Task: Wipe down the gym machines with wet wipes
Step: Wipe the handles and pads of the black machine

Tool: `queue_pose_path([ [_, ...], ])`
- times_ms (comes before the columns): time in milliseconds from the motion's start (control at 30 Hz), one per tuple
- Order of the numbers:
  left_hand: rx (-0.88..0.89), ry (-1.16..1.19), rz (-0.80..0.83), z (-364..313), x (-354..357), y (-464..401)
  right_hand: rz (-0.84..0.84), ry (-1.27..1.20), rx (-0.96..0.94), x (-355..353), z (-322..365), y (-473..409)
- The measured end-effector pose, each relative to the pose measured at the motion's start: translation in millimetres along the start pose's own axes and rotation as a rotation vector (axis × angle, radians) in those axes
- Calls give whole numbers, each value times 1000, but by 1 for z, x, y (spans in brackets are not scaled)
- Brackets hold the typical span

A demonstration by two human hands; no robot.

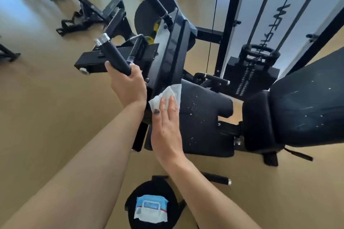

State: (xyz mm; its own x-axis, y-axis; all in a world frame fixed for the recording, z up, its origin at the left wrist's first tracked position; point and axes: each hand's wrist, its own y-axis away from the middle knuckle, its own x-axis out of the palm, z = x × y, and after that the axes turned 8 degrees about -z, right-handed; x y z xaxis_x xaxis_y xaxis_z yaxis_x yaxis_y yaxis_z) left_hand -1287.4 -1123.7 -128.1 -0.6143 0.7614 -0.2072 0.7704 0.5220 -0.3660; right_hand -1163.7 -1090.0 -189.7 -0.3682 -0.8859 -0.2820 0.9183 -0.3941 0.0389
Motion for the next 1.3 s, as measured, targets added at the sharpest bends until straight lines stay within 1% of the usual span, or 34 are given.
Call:
queue_pose_path([
  [100, -21, 27, 4, 1, 2, 0, 13, 11, 11, -5, 3, -19],
  [233, -48, 60, 14, 5, 3, -2, -24, -115, 131, -19, 16, -71],
  [333, -50, 81, 34, 7, 4, -4, -42, -33, 125, -17, 23, -94],
  [467, -43, 82, 27, 7, 5, -4, -64, 19, 106, -8, 21, -75],
  [633, -12, 39, -1, 4, 4, -3, -7, 48, 61, -6, 11, -37],
  [767, 76, -79, -92, 4, 5, -2, 32, 44, 66, -16, 7, -57],
  [900, 156, -229, -253, 5, 5, 7, 98, -31, 60, -32, 8, -108],
  [967, 229, -306, -299, -2, 8, 20, 137, -33, 50, -43, 6, -140],
  [1000, 298, -348, -285, -7, 12, 28, 167, -26, 52, -48, 6, -157],
  [1033, 394, -405, -234, -12, 18, 37, 198, -20, 55, -53, 6, -175],
  [1100, 566, -541, -39, -20, 37, 44, 225, -29, 76, -62, 8, -203],
  [1133, 589, -601, 38, -22, 47, 40, 230, -40, 84, -66, 12, -213],
  [1200, 533, -702, 116, -23, 66, 27, 248, -48, 88, -71, 17, -224],
  [1300, 450, -890, 132, -9, 84, 17, 284, -43, 53, -75, 12, -217],
])
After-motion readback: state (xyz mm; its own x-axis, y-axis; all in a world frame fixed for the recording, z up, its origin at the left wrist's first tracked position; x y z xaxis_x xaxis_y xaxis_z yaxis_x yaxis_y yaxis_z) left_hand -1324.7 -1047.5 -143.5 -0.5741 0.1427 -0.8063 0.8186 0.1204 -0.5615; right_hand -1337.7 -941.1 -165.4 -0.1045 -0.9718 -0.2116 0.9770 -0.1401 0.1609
